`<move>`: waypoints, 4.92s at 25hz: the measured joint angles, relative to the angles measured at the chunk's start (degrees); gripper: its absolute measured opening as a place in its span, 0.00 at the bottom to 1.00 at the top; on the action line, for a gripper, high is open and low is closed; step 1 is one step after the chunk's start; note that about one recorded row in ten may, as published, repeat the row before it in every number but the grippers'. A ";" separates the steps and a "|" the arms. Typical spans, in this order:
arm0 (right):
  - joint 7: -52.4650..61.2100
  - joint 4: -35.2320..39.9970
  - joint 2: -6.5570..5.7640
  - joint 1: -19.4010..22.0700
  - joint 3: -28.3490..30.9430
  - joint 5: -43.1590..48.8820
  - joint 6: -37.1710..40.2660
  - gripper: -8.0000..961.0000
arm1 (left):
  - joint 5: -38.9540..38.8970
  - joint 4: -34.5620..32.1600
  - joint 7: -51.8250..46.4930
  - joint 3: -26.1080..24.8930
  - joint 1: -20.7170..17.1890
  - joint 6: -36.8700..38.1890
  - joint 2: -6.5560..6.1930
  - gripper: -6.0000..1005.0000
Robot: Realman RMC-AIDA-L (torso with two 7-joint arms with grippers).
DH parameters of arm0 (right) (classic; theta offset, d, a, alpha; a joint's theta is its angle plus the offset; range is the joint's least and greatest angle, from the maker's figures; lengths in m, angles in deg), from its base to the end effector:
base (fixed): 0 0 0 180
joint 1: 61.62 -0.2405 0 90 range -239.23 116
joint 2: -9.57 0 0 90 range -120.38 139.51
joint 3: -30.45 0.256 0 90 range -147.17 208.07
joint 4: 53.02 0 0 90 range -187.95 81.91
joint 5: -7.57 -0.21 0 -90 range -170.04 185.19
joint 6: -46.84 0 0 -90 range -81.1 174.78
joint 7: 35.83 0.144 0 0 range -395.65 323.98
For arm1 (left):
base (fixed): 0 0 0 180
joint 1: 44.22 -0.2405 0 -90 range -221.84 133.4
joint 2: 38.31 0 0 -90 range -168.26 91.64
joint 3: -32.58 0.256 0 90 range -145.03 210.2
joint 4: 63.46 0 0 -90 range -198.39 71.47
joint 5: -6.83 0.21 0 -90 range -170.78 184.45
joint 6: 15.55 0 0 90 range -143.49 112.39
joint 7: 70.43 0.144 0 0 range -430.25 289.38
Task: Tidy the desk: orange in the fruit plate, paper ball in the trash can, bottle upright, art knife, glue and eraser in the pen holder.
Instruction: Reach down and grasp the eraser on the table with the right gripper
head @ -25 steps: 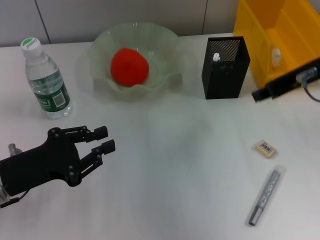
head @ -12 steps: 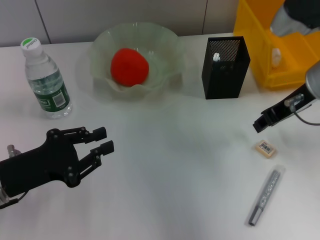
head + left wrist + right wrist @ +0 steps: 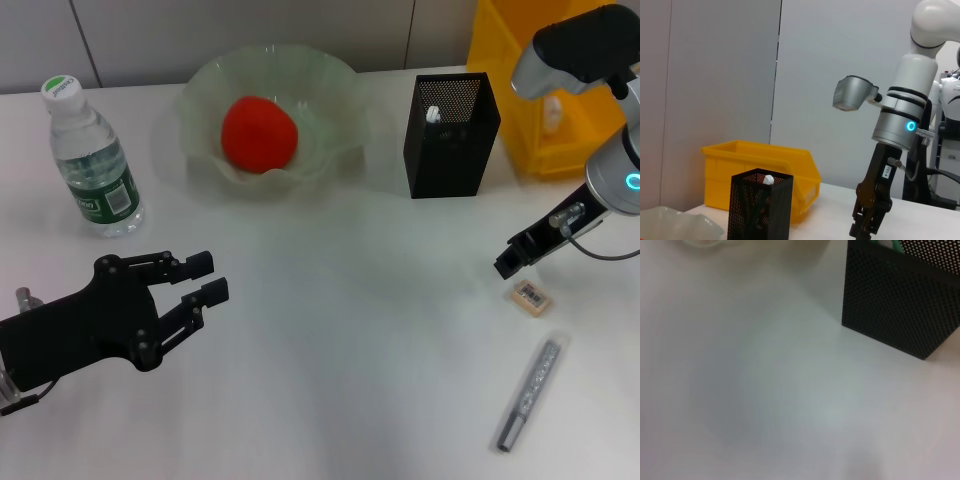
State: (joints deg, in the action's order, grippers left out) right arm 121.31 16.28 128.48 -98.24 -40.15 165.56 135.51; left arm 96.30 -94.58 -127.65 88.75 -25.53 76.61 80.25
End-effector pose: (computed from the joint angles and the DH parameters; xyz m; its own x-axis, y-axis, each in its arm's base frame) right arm 0.2240 0.3679 0.0197 0.4777 -0.8721 0.1058 -0.6958 -0.4492 -0.5604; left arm -0.2768 0.2719 -0.0180 0.7373 0.1198 0.6648 0.3381 -0.9175 -0.2096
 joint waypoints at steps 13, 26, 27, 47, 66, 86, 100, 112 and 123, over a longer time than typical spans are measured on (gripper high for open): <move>-0.03 0.26 0.07 0.18 -0.06 0.60 3.29 0.39 | 0.00 0.02 0.01 -0.07 0.20 -0.39 0.00 0.30; -3.34 1.90 0.02 2.01 0.69 1.88 3.02 0.39 | 0.00 0.67 0.00 0.32 0.22 -0.40 0.00 0.30; -3.34 1.90 0.02 2.01 0.69 1.88 3.02 0.39 | 0.00 0.67 0.00 0.32 0.22 -0.40 0.00 0.30; -5.57 -1.48 0.09 1.52 -0.05 1.90 1.62 0.39 | 0.00 2.11 0.81 0.31 0.03 -0.26 0.00 0.31; -5.79 -2.51 0.08 1.24 -0.06 2.87 0.67 0.39 | 0.00 2.12 0.88 0.35 -0.01 -0.35 0.00 0.31; -6.46 -3.12 0.16 0.94 -0.34 3.06 0.54 0.39 | 0.00 2.12 0.88 0.34 -0.22 -0.40 0.00 0.31; -7.41 0.44 0.07 0.96 -3.02 3.72 2.24 0.39 | 0.00 2.21 0.88 0.30 -0.23 -0.32 0.00 0.31; -8.82 0.68 0.19 0.69 -3.05 4.21 1.99 0.40 | 0.00 2.28 0.88 0.17 -0.23 -0.35 0.00 0.31; -9.66 -0.73 0.26 0.33 -3.12 3.61 1.65 0.40 | 0.00 3.25 1.51 -0.08 -0.14 -0.40 0.00 0.31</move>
State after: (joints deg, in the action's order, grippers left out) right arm 111.65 15.55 128.75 -97.91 -43.27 169.16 137.15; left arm 96.30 -91.33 -126.14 88.67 -25.67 76.20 80.25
